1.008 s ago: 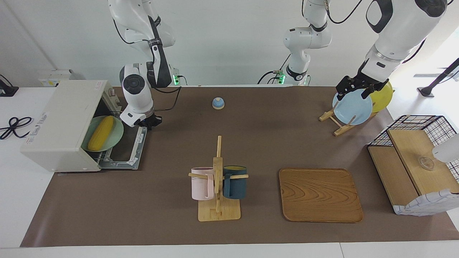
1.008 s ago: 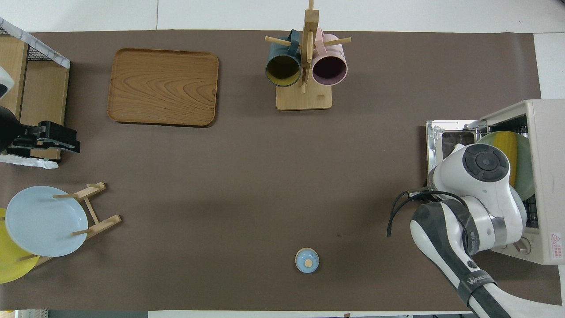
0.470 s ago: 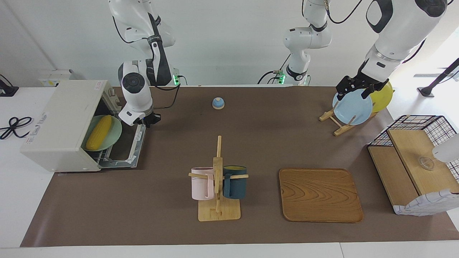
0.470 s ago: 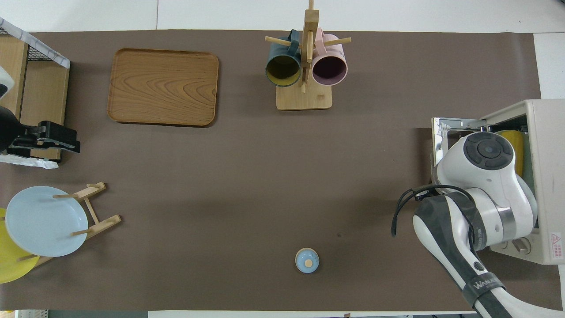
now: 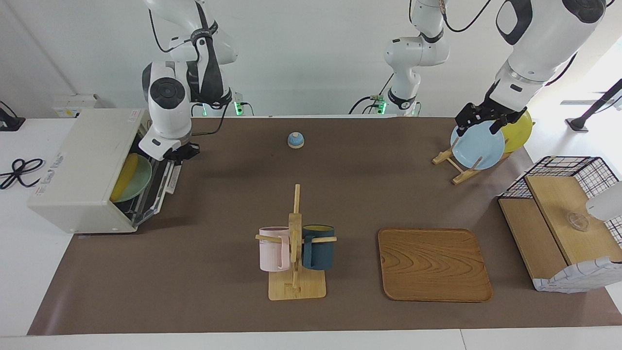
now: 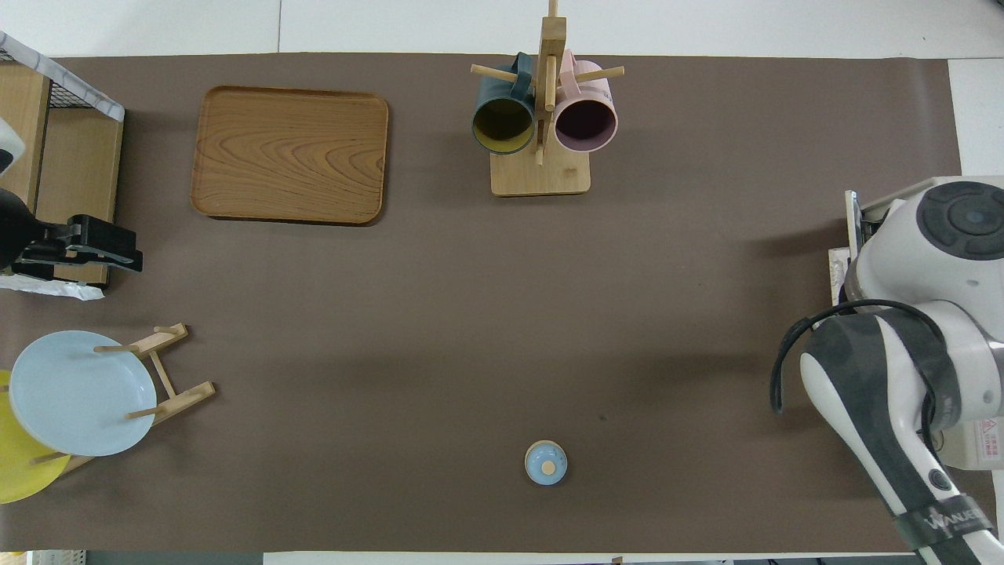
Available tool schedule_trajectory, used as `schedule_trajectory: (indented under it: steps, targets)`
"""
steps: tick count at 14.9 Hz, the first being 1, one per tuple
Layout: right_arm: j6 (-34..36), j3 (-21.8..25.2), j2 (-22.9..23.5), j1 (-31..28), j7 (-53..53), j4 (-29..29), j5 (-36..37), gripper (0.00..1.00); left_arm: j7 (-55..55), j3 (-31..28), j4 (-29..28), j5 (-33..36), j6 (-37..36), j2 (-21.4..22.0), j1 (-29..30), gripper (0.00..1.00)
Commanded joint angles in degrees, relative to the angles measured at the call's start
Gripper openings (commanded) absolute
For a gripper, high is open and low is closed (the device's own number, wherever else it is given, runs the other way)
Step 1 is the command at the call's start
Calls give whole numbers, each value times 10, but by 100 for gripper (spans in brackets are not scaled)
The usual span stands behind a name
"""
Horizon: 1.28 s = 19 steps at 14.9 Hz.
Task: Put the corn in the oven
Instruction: 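Push the oven door shut with the right gripper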
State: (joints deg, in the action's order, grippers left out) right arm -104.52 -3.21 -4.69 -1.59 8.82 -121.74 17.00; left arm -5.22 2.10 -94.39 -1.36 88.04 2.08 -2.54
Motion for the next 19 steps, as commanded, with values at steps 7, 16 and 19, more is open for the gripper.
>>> schedule_trajectory:
  steps: [7,16,19]
  targets:
    - [-8,2,-23,-83,136,29,19,0,3,3,-8,6,-3,7,5,100]
    - [190,-18,66,-32,72,313,-136,100,3,3,-8,6,-3,7,5,100]
    - [208,-18,69,-18,11,313,-158,100,3,3,-8,6,-4,7,5,100]
